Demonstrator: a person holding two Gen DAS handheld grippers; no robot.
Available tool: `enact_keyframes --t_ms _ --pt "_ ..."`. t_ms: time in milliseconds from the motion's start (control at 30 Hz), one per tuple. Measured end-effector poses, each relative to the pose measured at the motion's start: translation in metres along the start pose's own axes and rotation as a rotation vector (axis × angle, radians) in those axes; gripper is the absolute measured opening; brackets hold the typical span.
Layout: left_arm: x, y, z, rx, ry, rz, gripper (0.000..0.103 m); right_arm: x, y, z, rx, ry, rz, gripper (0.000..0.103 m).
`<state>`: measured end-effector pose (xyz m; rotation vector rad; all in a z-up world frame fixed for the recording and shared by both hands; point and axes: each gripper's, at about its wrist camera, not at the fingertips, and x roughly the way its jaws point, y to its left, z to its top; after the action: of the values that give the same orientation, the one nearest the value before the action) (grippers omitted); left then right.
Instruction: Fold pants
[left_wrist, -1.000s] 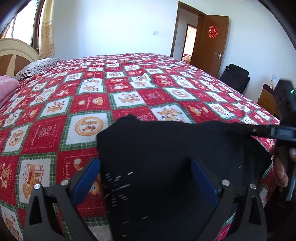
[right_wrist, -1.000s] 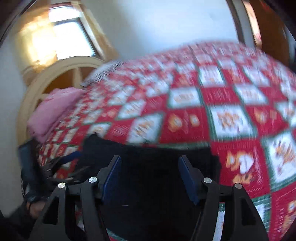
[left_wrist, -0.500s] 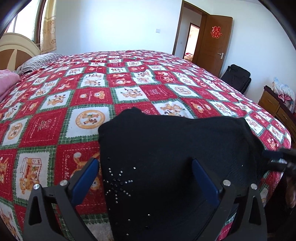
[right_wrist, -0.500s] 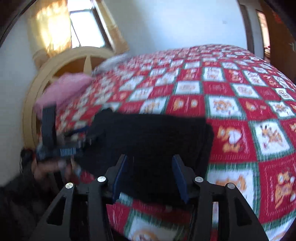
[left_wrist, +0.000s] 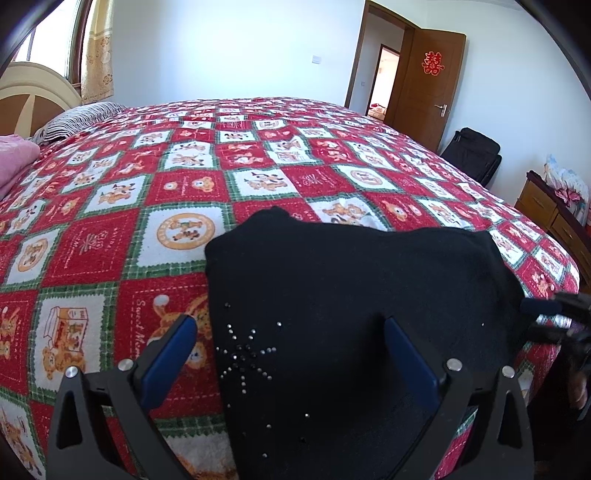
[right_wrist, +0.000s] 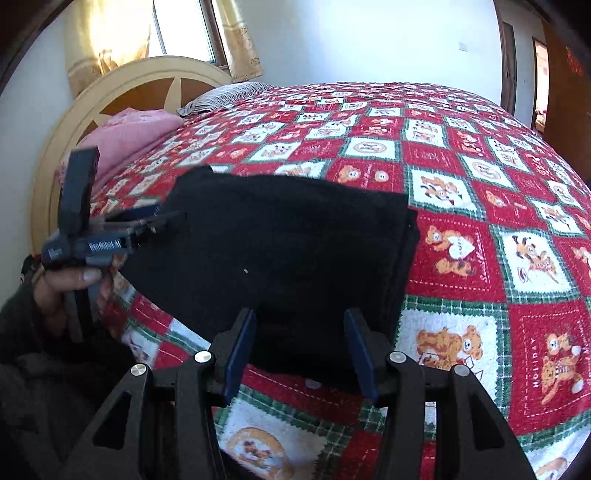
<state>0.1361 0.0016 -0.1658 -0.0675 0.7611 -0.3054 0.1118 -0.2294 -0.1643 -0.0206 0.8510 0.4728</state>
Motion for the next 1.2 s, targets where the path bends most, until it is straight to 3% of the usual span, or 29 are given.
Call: enact_keyframes --t_ms 200,333,433,467,567,667,767,867,1033,1133,1200 --pt "-0.006 -0.007 0.001 0.027 -0.013 0.002 0.103 0.0 0.004 0.039 0.046 -0.083 0.059 0.056" --pt "-0.01 -0.011 0.002 0.047 -0.024 -0.016 0.103 0.028 -0.003 0.058 0.094 -0.052 0.109 0.059" --pt "-0.006 -0.009 -0.001 0.046 -0.007 -0.014 0.103 0.053 -0.024 0.057 0.154 0.003 0.016 0.059" --pt "-0.006 -0.008 -0.002 0.043 -0.004 -0.013 0.103 0.056 -0.031 0.055 0.17 0.001 0.038 0.059" --pt "-0.01 -0.001 -0.005 0.033 -0.01 0.006 0.103 0.04 -0.034 0.052 0.194 -0.016 0.053 0.059" --pt "-0.018 0.01 -0.009 0.021 -0.026 0.031 0.103 0.008 -0.03 0.041 0.167 -0.072 -0.018 0.059" --pt "-0.018 0.021 -0.014 0.006 -0.024 0.05 0.103 0.001 -0.034 0.022 0.171 -0.015 -0.064 0.058" --pt "-0.017 0.031 -0.016 -0.023 -0.021 0.059 0.103 0.008 -0.036 0.006 0.148 0.028 -0.116 0.018" --pt "-0.021 0.039 -0.018 -0.039 -0.042 0.072 0.103 -0.01 -0.033 0.003 0.132 -0.026 -0.114 0.013" --pt "-0.015 0.042 -0.022 -0.05 -0.019 0.054 0.103 0.003 -0.041 -0.009 0.126 0.027 -0.135 0.01" --pt "-0.014 0.041 -0.023 -0.043 -0.023 0.049 0.103 0.006 -0.048 -0.014 0.142 0.015 -0.11 0.01"
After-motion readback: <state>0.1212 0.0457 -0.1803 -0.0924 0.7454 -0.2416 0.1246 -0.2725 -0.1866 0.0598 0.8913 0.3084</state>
